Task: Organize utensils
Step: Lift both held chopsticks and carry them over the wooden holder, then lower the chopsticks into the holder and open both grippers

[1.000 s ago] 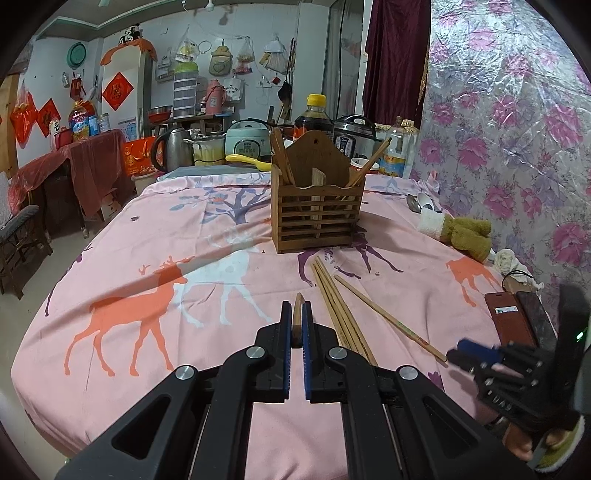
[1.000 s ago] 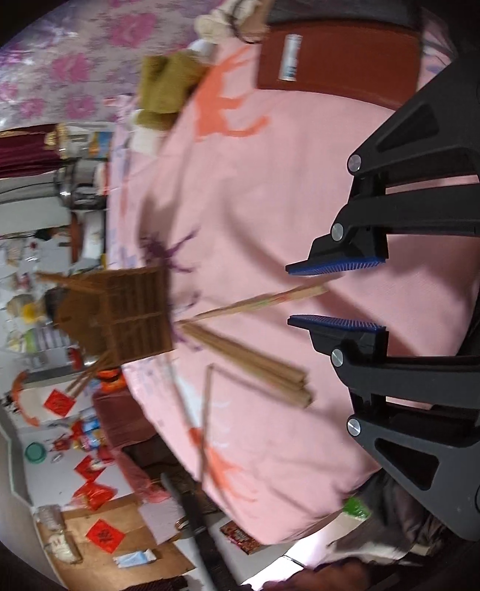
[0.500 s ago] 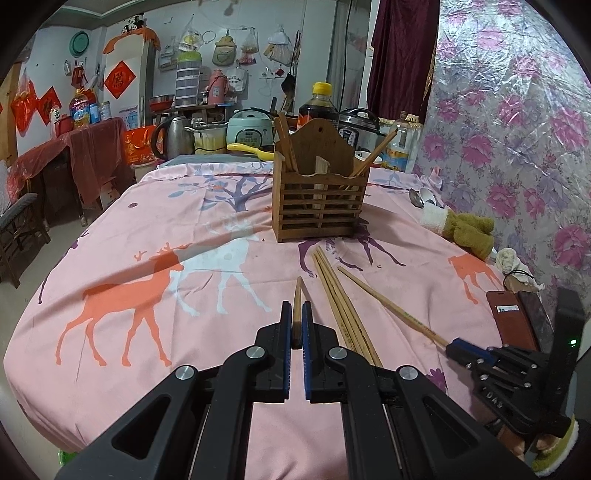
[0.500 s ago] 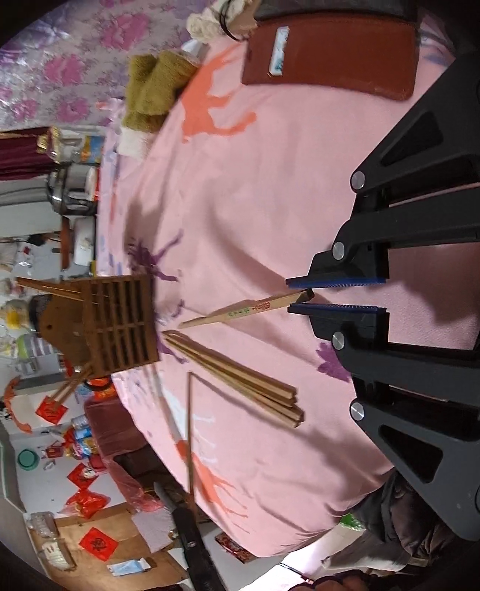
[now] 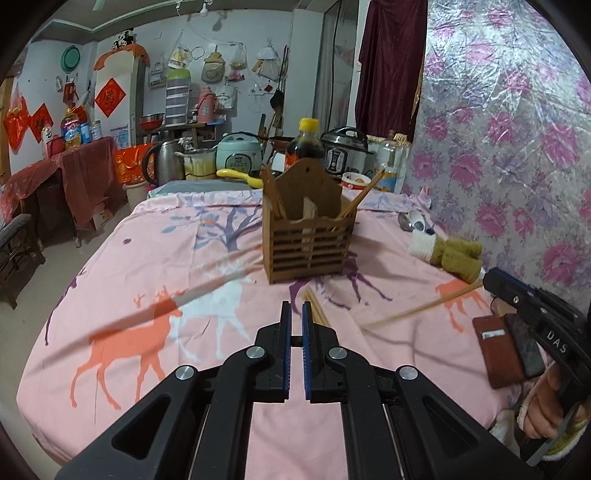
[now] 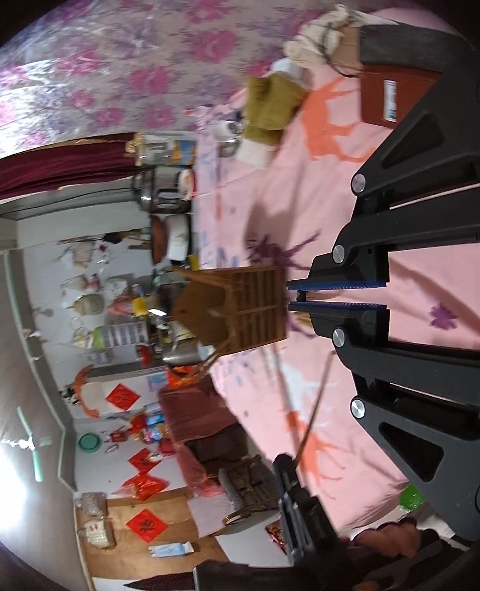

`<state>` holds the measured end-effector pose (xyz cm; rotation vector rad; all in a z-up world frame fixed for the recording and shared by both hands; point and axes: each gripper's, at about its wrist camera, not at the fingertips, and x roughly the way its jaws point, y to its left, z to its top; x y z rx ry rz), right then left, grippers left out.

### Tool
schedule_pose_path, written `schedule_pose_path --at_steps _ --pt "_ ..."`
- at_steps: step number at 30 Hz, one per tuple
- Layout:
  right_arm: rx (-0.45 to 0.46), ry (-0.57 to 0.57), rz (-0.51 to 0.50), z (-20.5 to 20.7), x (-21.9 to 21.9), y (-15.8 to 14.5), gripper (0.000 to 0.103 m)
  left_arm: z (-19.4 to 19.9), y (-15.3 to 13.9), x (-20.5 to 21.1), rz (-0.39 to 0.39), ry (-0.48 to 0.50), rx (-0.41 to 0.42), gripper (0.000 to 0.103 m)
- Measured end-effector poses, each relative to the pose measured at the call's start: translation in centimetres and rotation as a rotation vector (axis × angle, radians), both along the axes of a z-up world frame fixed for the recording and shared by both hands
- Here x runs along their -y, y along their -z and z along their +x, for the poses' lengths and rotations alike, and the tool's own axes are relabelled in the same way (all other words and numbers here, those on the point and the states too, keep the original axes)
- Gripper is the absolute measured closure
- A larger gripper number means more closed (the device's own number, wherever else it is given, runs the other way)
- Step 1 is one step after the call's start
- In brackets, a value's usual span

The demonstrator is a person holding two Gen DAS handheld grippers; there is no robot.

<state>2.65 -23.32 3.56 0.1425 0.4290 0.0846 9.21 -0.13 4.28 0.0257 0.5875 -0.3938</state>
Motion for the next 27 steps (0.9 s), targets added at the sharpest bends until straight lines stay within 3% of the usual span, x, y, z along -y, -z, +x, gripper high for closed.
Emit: schedule_pose_path --at_steps 19,27 --pt "0.027 -0.013 -0.012 5.4 -0.9 -4.1 0.097 6.4 -6.9 4.3 0.009 0.089 0.068 0.097" --pt "0.113 0.007 -0.024 11.4 -1.1 -9.1 0.097 11.8 -12.8 6.0 -0.054 0.066 0.171 0.097"
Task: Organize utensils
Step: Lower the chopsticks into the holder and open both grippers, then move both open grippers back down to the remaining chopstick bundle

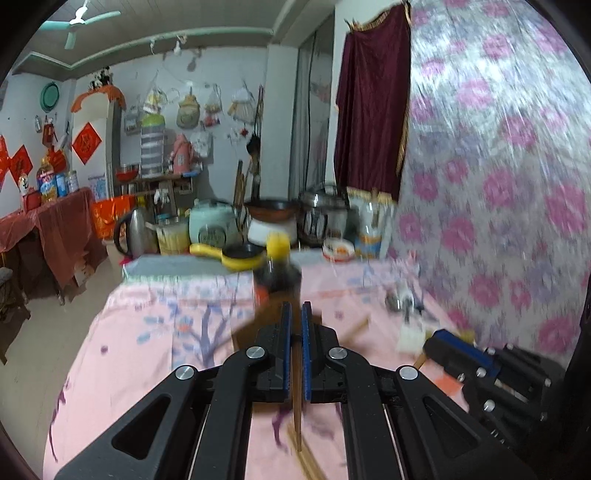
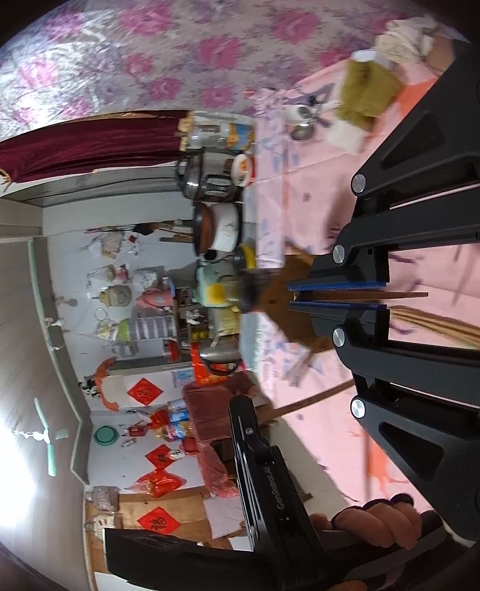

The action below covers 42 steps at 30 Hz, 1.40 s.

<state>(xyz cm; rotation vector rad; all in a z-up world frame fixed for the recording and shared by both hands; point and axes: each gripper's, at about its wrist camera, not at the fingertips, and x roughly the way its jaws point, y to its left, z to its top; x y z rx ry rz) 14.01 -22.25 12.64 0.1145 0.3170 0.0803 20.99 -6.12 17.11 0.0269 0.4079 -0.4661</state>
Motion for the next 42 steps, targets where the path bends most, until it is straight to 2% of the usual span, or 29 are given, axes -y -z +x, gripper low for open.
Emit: schedule_pose_path --at_steps 5,7,9,11,15,16,17,18,19,21,23,25,27,30,34,36,42 --pt "0.084 0.045 0.017 4.4 0.2 -3.6 0.097 3.4 -3.6 0.4 -0.059 -0.050 0.111 0.097" --pt "0.118 0.078 0.016 5.8 0.3 -4.2 0.097 4.5 -3.9 0.7 -0.062 -0.082 0.157 0.097" --pt "0.134 0.103 0.014 7.3 0.5 -3.9 0.097 6.1 -2.7 1.1 -0.050 -0.127 0.187 0.097" --pt "0.104 0.108 0.024 9.0 0.6 -2.6 0.097 7.8 -0.5 1.6 -0.022 -0.156 0.173 0.097" --pt "-0.023 0.097 0.018 11.7 0.9 1.8 0.096 10.3 4.4 1.6 0.017 -0.167 0.041 0.097" --pt "-0.050 0.074 0.022 11.7 1.0 2.5 0.094 10.4 5.0 1.3 0.019 -0.166 0.017 0.089" --pt "-0.053 0.072 0.025 11.5 1.1 2.7 0.092 10.3 5.3 0.9 0.019 -0.166 0.006 0.079" --pt "-0.048 0.074 0.023 11.2 1.3 2.7 0.085 10.0 5.3 0.5 0.012 -0.179 0.010 0.054" --pt "-0.034 0.078 0.018 10.5 1.3 2.5 0.080 9.4 5.1 -0.1 0.001 -0.205 0.033 0.041" --pt "-0.010 0.083 0.018 9.4 1.4 2.0 0.069 8.2 5.1 -1.0 -0.006 -0.211 0.052 0.041" --pt "0.009 0.081 0.029 7.9 1.4 1.5 0.066 7.3 4.7 -1.7 -0.013 -0.208 0.043 0.040" --pt "0.024 0.084 0.036 6.6 1.4 1.2 0.056 6.3 4.5 -2.2 -0.012 -0.219 0.040 0.032" --pt "0.061 0.111 0.053 4.4 1.5 1.0 0.026 5.2 4.5 -2.8 -0.008 -0.230 0.046 0.028" --pt "0.124 0.158 0.089 1.3 2.0 1.1 0.010 2.9 5.0 -4.2 -0.021 -0.244 0.041 0.017" --pt "0.147 0.180 0.108 -2.6 1.9 2.2 0.007 -0.1 6.3 -6.0 -0.041 -0.273 0.020 0.008" --pt "0.153 0.200 0.112 -4.6 1.7 3.4 0.007 -2.0 7.6 -7.0 -0.052 -0.286 -0.007 0.008" --pt "0.019 0.166 0.158 -8.4 1.1 8.2 0.007 -7.1 12.4 -8.4 -0.027 -0.327 -0.085 0.007"
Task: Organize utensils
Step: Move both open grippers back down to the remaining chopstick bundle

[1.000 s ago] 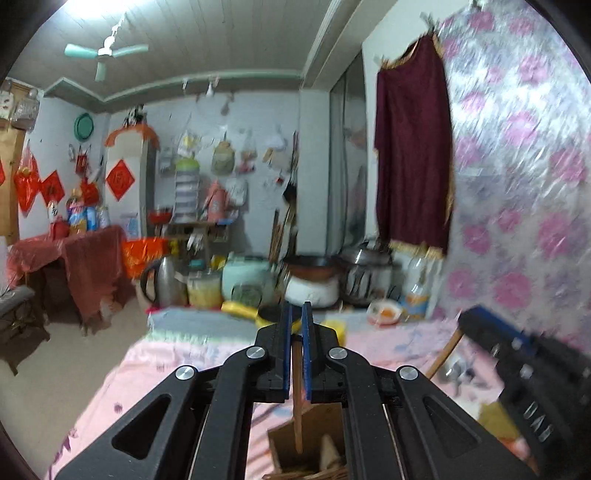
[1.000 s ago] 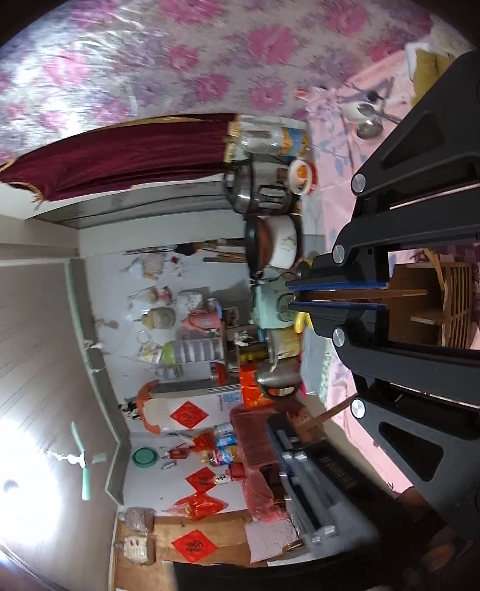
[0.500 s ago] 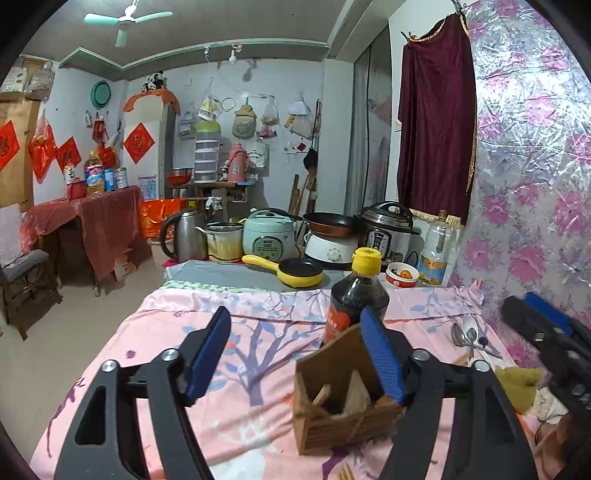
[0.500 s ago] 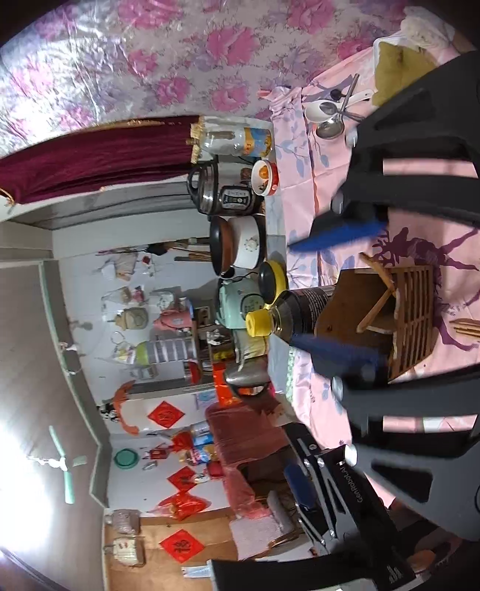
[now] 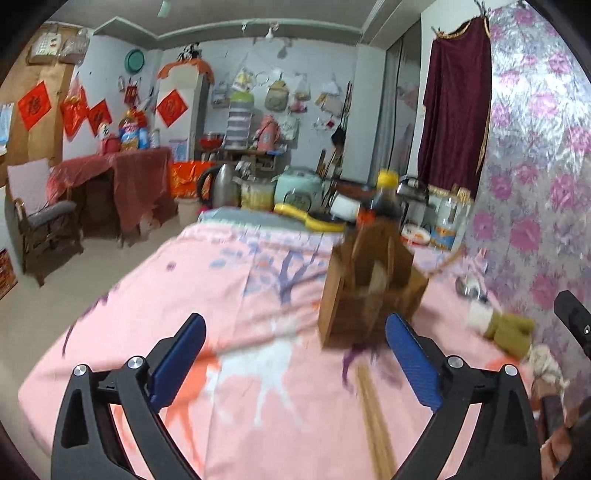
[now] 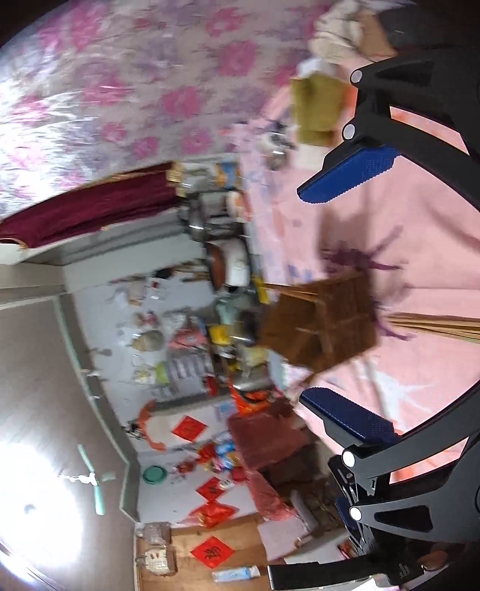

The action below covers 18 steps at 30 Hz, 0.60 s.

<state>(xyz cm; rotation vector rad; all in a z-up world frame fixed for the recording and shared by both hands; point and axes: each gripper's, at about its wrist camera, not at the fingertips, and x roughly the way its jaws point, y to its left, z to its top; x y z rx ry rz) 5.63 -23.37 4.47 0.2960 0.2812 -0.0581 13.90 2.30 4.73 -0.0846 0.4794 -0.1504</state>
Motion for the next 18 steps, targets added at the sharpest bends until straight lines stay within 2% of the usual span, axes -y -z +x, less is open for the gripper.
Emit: schedule_pose_path --at_steps 5,8,11,13,18 --pt "-0.085 0.065 -0.028 -1.9 -0.3 3.6 0.007 -4.4 4.3 -0.2 0.051 -0.026 -0.038 0.006" --pt "-0.162 0.068 -0.027 -2.2 -0.3 6.1 0.007 -6.7 7.3 0.0 0.084 -0.033 -0.070 0.006" --pt "-0.243 0.056 -0.077 -2.1 -1.1 8.8 0.007 -7.5 9.9 0.6 0.140 -0.014 -0.106 0.006" --pt "-0.285 0.049 -0.133 -2.1 -1.6 10.4 0.007 -7.3 10.6 1.2 0.188 -0.008 -0.119 0.006" --pt "-0.336 0.020 -0.159 -2.0 -1.9 12.2 0.007 -7.5 11.2 1.5 0.188 0.023 -0.121 0.006"
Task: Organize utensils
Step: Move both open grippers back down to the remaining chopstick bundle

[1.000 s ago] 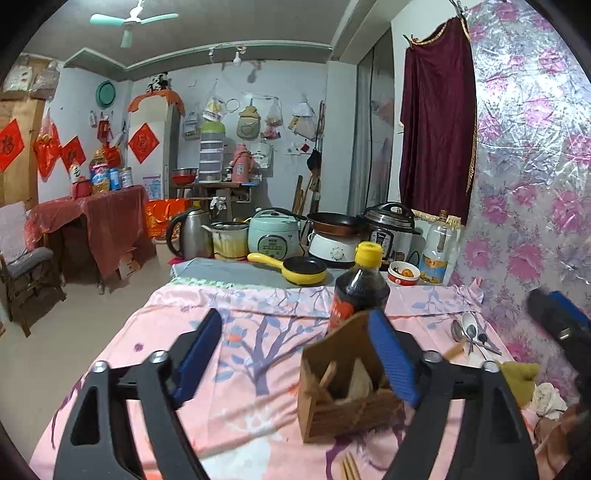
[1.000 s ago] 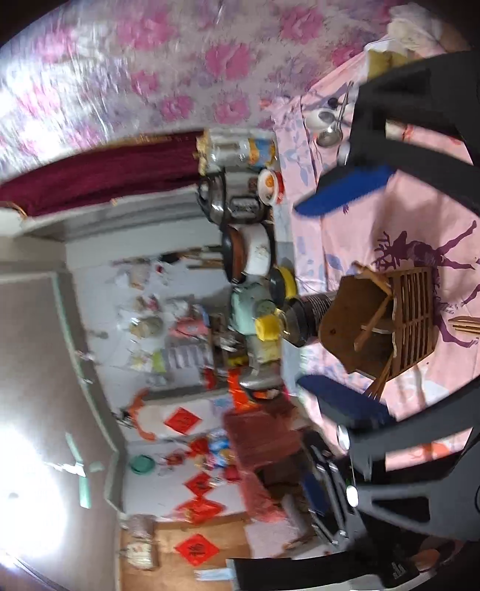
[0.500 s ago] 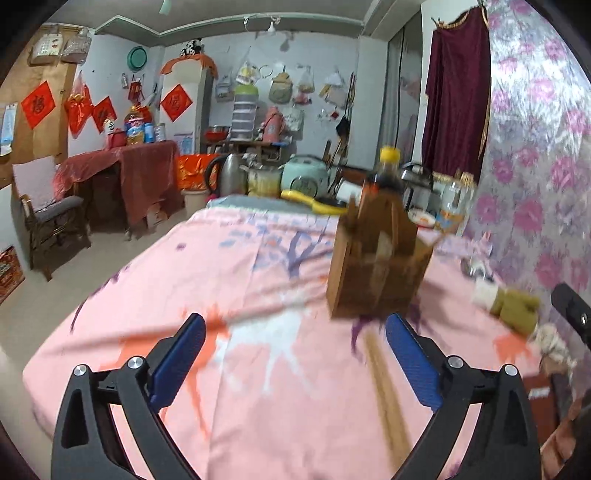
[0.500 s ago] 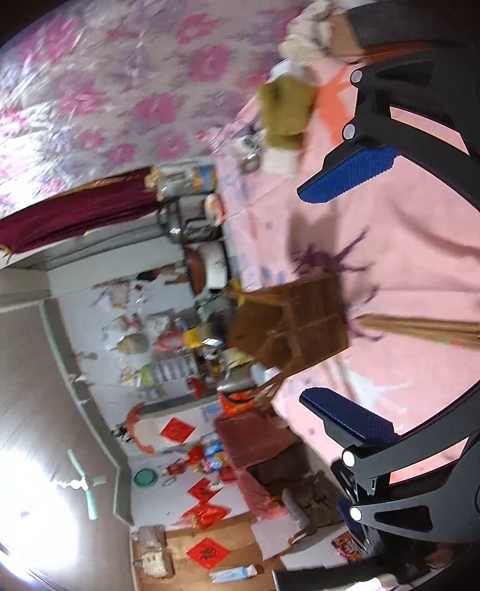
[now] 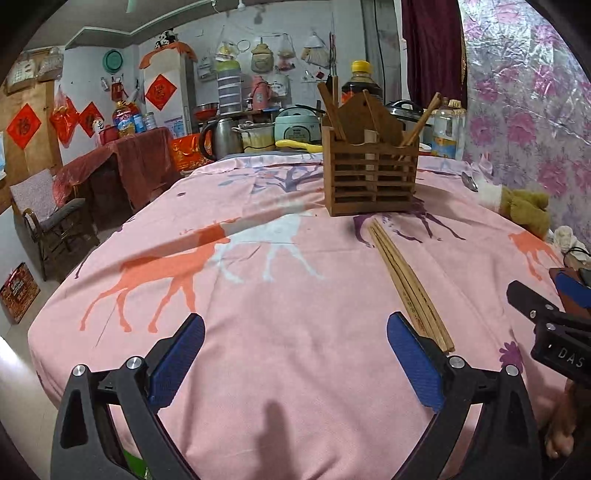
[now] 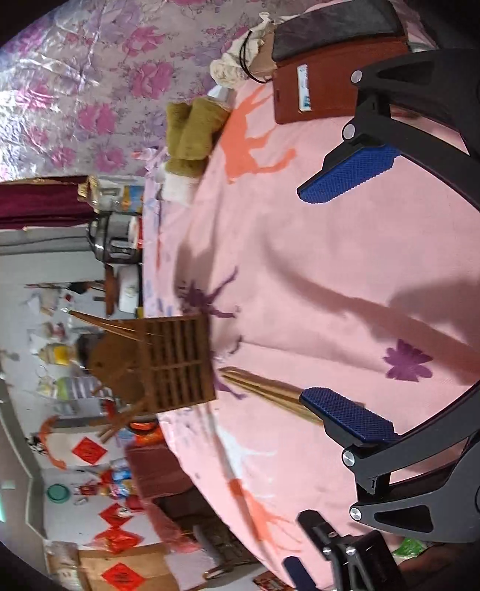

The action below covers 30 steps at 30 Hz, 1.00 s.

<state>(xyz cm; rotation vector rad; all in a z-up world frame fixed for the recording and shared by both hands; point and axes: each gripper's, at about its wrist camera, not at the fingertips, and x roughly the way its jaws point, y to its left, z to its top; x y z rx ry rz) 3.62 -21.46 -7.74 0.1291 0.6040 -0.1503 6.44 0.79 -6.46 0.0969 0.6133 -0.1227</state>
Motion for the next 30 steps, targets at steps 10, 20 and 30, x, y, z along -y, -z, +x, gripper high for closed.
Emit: schedule_pose_path --at_steps 10,20,30 --pt "-0.018 0.005 0.018 0.2 0.3 0.3 0.007 0.2 0.3 0.2 -0.002 0.007 -0.020 0.006" --pt "-0.058 0.089 0.092 0.6 2.4 1.1 0.007 0.6 1.2 0.8 -0.008 0.055 -0.069 0.006" --pt "-0.083 0.144 0.160 0.9 4.3 1.8 0.007 1.0 2.9 3.9 0.019 0.215 -0.153 0.006"
